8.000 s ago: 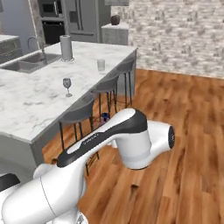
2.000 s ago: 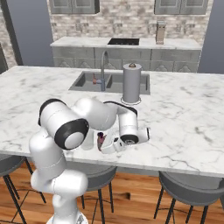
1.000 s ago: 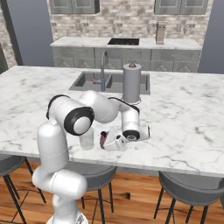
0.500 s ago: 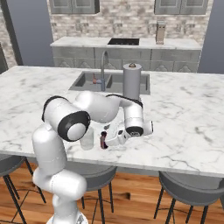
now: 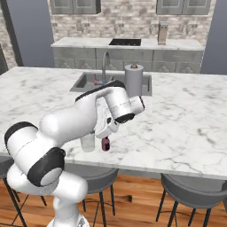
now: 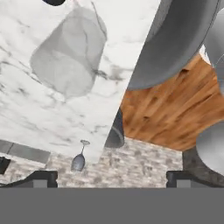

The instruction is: There is a wine glass and glass cup on the dining counter. Place the wine bottle next to the wine glass and the juice bottle next to the glass cup.

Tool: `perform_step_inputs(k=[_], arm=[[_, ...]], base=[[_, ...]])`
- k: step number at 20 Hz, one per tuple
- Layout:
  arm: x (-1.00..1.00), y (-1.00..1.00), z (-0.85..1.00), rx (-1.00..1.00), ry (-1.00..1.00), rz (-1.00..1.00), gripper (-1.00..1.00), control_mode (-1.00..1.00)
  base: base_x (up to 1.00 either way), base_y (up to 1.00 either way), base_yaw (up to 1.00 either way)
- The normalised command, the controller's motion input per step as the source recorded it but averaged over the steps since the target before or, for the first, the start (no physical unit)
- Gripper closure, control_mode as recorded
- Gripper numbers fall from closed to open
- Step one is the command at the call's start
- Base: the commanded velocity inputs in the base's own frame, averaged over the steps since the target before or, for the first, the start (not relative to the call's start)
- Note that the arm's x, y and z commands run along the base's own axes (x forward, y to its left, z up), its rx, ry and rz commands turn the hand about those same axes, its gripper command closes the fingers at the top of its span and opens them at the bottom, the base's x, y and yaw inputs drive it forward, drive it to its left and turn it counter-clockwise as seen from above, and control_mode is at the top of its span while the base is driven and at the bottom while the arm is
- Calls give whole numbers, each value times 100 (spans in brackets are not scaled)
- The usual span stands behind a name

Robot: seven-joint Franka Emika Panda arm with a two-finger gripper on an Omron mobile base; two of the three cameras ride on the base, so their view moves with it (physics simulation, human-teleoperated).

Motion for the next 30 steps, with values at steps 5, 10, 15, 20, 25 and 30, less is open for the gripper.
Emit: perform_step_inputs(k=[5, 10, 15, 20, 25, 30], arm=[[-64, 29, 100, -39, -33, 38, -100, -100], [-38, 5, 97, -37, -16, 40, -100, -100], [-31, -4, 52, -32, -17, 44, -100, -100], [-15, 3, 20, -17, -7, 9, -100, -100], [-4, 10, 0, -2, 1, 0, -100, -100], [-6, 10, 0, -1, 0, 1, -100, 100]], base=[[0, 0, 0], [0, 0, 0], [0, 0, 0], [0, 0, 0], [0, 0, 0], [-49, 58, 5]])
